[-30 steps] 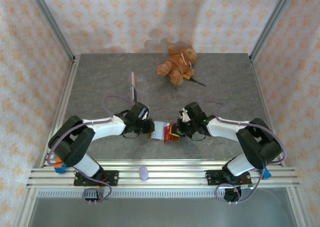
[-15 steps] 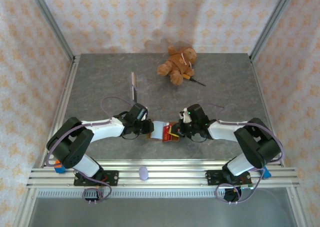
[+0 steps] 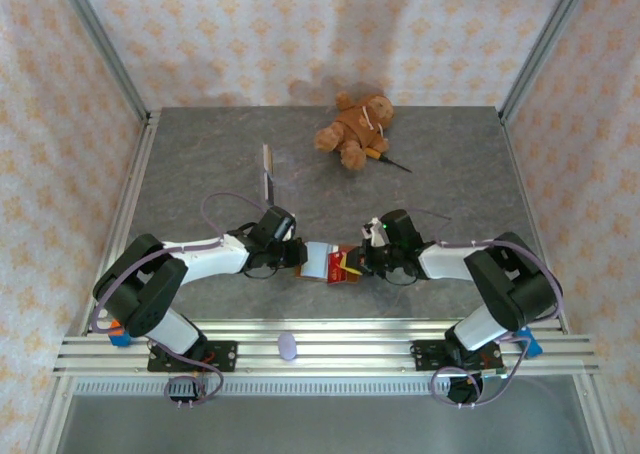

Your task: Put the credit cards into the card holder

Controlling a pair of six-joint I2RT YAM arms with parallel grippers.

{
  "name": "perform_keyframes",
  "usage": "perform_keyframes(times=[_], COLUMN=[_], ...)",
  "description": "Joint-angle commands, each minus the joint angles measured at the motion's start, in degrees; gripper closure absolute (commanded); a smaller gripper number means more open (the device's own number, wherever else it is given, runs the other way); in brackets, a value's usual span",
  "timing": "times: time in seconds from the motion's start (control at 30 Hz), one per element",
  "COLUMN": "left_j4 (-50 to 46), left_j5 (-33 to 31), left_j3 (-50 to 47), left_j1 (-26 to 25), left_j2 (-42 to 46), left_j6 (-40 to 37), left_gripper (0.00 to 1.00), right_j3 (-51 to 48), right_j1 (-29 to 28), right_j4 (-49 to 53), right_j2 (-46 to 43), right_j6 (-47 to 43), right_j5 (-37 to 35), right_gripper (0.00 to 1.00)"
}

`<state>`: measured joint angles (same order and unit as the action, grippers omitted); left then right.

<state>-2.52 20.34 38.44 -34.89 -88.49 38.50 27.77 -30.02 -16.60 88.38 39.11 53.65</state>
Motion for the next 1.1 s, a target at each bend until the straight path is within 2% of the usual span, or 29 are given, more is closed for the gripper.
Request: perform_keyframes(times=[0.0, 0.2, 0.87, 1.07], left_j4=[-7.45, -7.57, -7.85, -7.61], left_j5=[-4.34, -4.65, -5.31, -5.24], left_j3=[-0.99, -0.91, -0.73, -1.17], left_j1=[0.07, 0.05, 0.02, -0.04], left_j2=[-1.85, -1.95, -1.36, -1.23], left_j6=[-1.06, -0.9, -1.32, -0.93], left_gripper=[0.83, 0.84, 0.85, 0.85], right_j3=[1.23, 1.76, 1.59, 1.58], right_j1=[0.25, 0.28, 0.31, 0.31], right_j4=[-1.43, -1.5, -1.59, -3.76], right_j2=[1.85, 2.04, -2.67, -0.87], right_j6=[-1.58, -2.2, 0.7, 1.44], right_j5=[1.94, 2.66, -1.31, -0.73], right_gripper=[1.0, 1.0, 1.0, 1.0])
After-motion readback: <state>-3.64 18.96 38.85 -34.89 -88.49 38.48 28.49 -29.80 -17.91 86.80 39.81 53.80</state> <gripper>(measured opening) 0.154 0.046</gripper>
